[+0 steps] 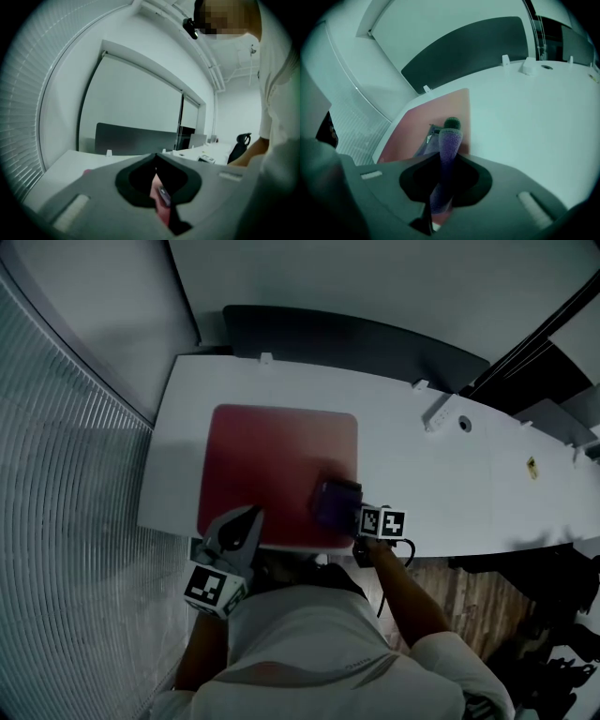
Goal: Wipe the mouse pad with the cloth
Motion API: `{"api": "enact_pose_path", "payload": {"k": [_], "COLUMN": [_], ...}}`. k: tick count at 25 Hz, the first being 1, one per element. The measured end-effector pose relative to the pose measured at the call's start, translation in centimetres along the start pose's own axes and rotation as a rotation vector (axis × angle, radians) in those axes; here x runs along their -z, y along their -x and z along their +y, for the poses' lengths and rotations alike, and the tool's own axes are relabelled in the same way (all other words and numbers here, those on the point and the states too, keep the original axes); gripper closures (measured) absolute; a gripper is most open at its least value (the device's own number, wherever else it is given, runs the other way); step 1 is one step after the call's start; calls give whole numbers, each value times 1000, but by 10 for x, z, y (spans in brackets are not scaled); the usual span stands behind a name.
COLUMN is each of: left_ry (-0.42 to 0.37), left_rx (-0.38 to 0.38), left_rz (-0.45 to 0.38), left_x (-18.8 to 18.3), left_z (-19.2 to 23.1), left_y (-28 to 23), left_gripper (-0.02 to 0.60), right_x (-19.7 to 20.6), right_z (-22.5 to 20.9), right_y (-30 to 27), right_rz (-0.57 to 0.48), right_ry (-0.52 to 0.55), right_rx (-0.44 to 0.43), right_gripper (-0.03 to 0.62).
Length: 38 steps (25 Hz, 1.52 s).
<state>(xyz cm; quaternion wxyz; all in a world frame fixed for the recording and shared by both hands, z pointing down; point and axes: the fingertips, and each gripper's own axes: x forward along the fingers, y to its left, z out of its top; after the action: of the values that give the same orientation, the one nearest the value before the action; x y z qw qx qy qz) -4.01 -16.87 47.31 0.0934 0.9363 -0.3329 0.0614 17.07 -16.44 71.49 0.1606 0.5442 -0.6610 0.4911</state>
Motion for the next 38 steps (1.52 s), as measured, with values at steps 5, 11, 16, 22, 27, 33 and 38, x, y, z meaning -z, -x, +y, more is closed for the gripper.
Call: {"api": "enact_pose_path", "payload": {"k": [5, 11, 16, 22, 27, 33, 38], "left_ry": [1, 15, 43, 31, 47, 95, 106], "left_rx": [-14, -37, -66, -161, -293, -427, -463], "left_rz": [25, 16, 11, -17, -44, -20, -19], "left_x": [5, -3, -2, -10, -15, 3, 17], "left_z": [-9, -13, -5, 24, 55, 80, 101], "left_y": [0, -2, 5, 34, 82, 141, 165], "left_gripper": [581, 581, 581, 581, 581, 581, 581], "right_x": [4, -2, -24, -32, -3, 42, 70], "right_z": [-37, -34, 43, 160, 263, 351, 365], "right_y": [24, 62, 78, 55, 21, -28, -97], "right_rz": [-24, -81, -174, -121, 46, 217, 288], "right_ry": [14, 8, 27, 48, 156, 196, 228], "right_rx": [56, 40, -163, -446, -616, -721, -632], "right_gripper": [545, 545, 545, 545, 545, 545, 545]}}
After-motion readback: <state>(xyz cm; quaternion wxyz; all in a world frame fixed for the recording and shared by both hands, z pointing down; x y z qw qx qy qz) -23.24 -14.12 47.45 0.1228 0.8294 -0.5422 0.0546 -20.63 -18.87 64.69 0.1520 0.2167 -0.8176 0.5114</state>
